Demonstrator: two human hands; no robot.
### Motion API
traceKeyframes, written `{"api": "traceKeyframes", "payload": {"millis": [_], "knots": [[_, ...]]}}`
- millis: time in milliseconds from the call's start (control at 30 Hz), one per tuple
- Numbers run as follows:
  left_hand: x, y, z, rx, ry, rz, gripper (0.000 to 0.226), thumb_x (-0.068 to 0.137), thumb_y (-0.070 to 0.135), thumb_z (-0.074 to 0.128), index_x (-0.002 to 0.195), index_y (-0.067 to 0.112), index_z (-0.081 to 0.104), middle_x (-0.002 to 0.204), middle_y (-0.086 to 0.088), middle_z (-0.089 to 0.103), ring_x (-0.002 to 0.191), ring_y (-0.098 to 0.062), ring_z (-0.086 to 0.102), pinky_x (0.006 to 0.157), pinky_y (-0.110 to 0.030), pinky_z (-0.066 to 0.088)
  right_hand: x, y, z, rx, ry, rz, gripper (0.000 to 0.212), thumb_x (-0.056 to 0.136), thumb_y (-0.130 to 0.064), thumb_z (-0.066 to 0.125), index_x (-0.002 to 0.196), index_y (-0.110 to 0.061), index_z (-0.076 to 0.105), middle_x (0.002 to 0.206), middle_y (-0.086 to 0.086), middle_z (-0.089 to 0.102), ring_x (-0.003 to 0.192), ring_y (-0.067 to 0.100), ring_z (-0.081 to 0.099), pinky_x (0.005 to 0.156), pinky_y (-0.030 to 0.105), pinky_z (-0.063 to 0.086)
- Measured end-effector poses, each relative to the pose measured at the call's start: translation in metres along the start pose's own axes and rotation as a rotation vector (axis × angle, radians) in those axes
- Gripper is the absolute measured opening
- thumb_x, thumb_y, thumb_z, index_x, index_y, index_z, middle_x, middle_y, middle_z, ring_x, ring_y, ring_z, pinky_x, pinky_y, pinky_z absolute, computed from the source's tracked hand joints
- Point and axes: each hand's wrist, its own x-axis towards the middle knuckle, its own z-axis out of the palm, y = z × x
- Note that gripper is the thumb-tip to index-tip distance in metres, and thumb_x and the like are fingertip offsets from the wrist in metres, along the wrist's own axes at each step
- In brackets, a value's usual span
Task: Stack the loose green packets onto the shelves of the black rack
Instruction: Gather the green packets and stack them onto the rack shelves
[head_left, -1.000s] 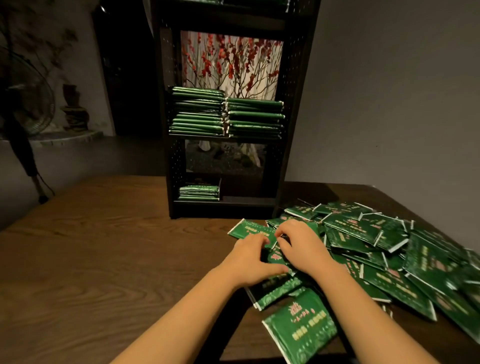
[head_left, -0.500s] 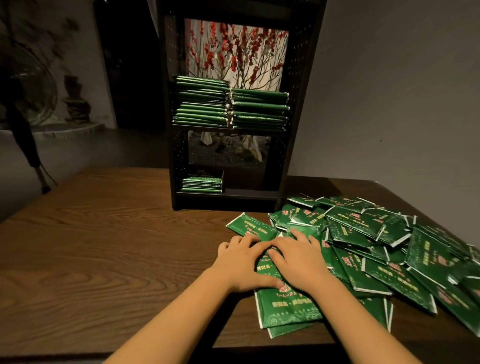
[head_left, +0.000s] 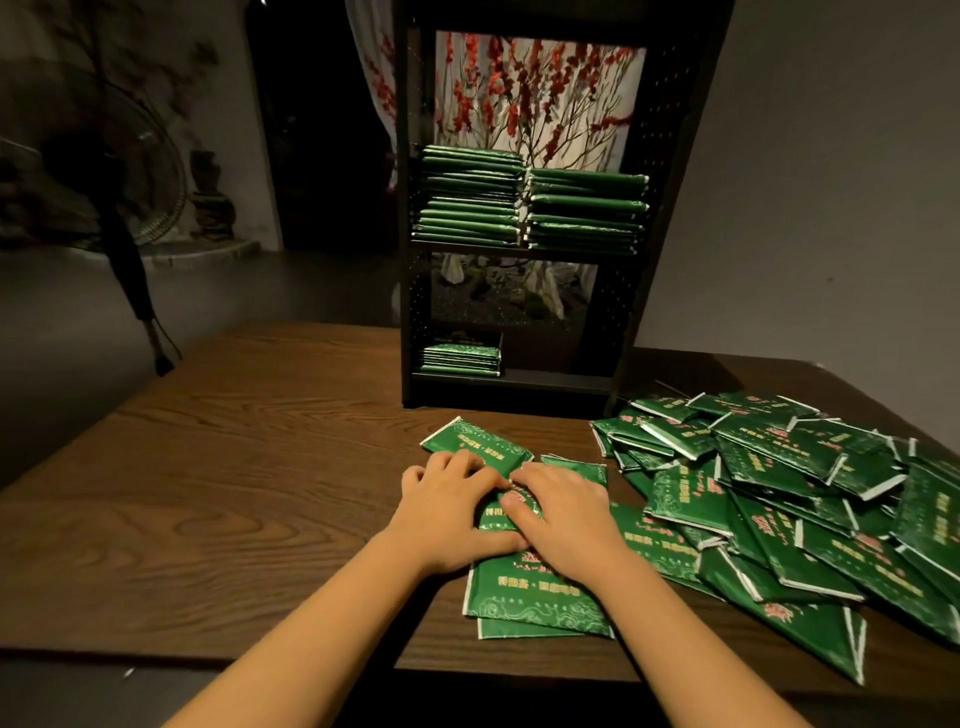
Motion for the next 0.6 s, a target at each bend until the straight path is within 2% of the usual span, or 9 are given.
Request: {"api": "traceKeyframes", "payload": {"millis": [67, 133, 167, 233, 300, 400, 533, 600], "knots": [[-0.005, -0.015, -0.002, -0.009, 0.032, -0.001, 0.081, 0.063, 0.087, 0.034, 0.126, 0.040, 0.052, 0.139, 0.010, 0.037, 0.141, -0.016, 0.021, 0.112, -0.047, 0.021, 0.003, -0.006, 0.001, 0.132, -0.063, -0.035, 0.065, 0.089, -0.059, 0.054, 0.145, -0.030, 0.040, 0.156, -0.008, 0.028, 0.145, 0.016, 0.021, 0.117, 0.043, 0.023], [-0.009, -0.026, -0.007, -0.028, -0.011, -0.012, 0.085, 0.064, 0.087, 0.035, 0.125, 0.031, 0.051, 0.153, 0.005, 0.030, 0.151, -0.021, 0.009, 0.119, -0.055, 0.010, 0.005, -0.011, -0.001, 0.257, -0.083, -0.043, 0.081, 0.081, -0.059, 0.066, 0.148, -0.027, 0.034, 0.155, -0.007, 0.021, 0.144, 0.016, 0.020, 0.117, 0.038, 0.026], [-0.011, -0.030, -0.011, -0.034, -0.032, -0.020, 0.084, 0.064, 0.087, 0.037, 0.123, 0.028, 0.050, 0.153, 0.004, 0.032, 0.150, -0.021, 0.013, 0.120, -0.055, 0.012, 0.006, -0.013, -0.002, 0.284, -0.086, -0.044, 0.086, 0.078, -0.059, 0.070, 0.148, -0.025, 0.032, 0.151, -0.008, 0.022, 0.141, 0.014, 0.025, 0.114, 0.033, 0.030], [-0.015, -0.038, -0.017, -0.025, -0.023, -0.031, 0.077, 0.069, 0.087, 0.045, 0.118, 0.027, 0.048, 0.135, 0.009, 0.047, 0.133, -0.015, 0.039, 0.112, -0.050, 0.030, 0.010, -0.017, -0.003, 0.286, -0.104, -0.050, 0.091, 0.075, -0.060, 0.072, 0.148, -0.024, 0.031, 0.145, -0.008, 0.026, 0.133, 0.012, 0.035, 0.109, 0.028, 0.035], [-0.018, -0.045, -0.021, 0.040, 0.003, -0.048, 0.077, 0.070, 0.088, 0.046, 0.123, 0.032, 0.045, 0.123, 0.014, 0.049, 0.118, -0.012, 0.046, 0.098, -0.042, 0.039, 0.015, -0.020, -0.003, 0.208, -0.116, -0.080, 0.088, 0.075, -0.063, 0.069, 0.146, -0.027, 0.032, 0.146, -0.009, 0.033, 0.135, 0.012, 0.035, 0.110, 0.033, 0.035], [-0.020, -0.049, -0.023, 0.106, 0.014, -0.104, 0.093, 0.063, 0.095, 0.039, 0.134, 0.035, 0.039, 0.126, 0.015, 0.046, 0.119, -0.012, 0.043, 0.093, -0.039, 0.036, 0.017, -0.021, -0.004, 0.077, -0.131, -0.101, 0.082, 0.077, -0.070, 0.061, 0.146, -0.036, 0.033, 0.148, -0.016, 0.037, 0.141, 0.011, 0.026, 0.113, 0.042, 0.029], [-0.024, -0.050, -0.029, 0.067, 0.029, -0.051, 0.091, 0.059, 0.097, 0.037, 0.125, 0.036, 0.052, 0.110, 0.017, 0.044, 0.110, -0.009, 0.041, 0.096, -0.039, 0.034, 0.017, -0.017, -0.006, 0.158, -0.162, -0.116, 0.064, 0.084, -0.062, 0.057, 0.142, -0.046, 0.036, 0.150, -0.021, 0.037, 0.147, 0.010, 0.018, 0.117, 0.046, 0.020], [-0.026, -0.056, -0.032, -0.073, 0.041, -0.034, 0.087, 0.065, 0.096, 0.032, 0.125, 0.038, 0.056, 0.118, 0.018, 0.047, 0.122, -0.008, 0.040, 0.107, -0.042, 0.030, 0.019, -0.012, -0.006, 0.220, -0.129, -0.094, 0.063, 0.082, -0.071, 0.046, 0.140, -0.048, 0.040, 0.153, -0.023, 0.032, 0.148, 0.013, 0.014, 0.118, 0.051, 0.018]]}}
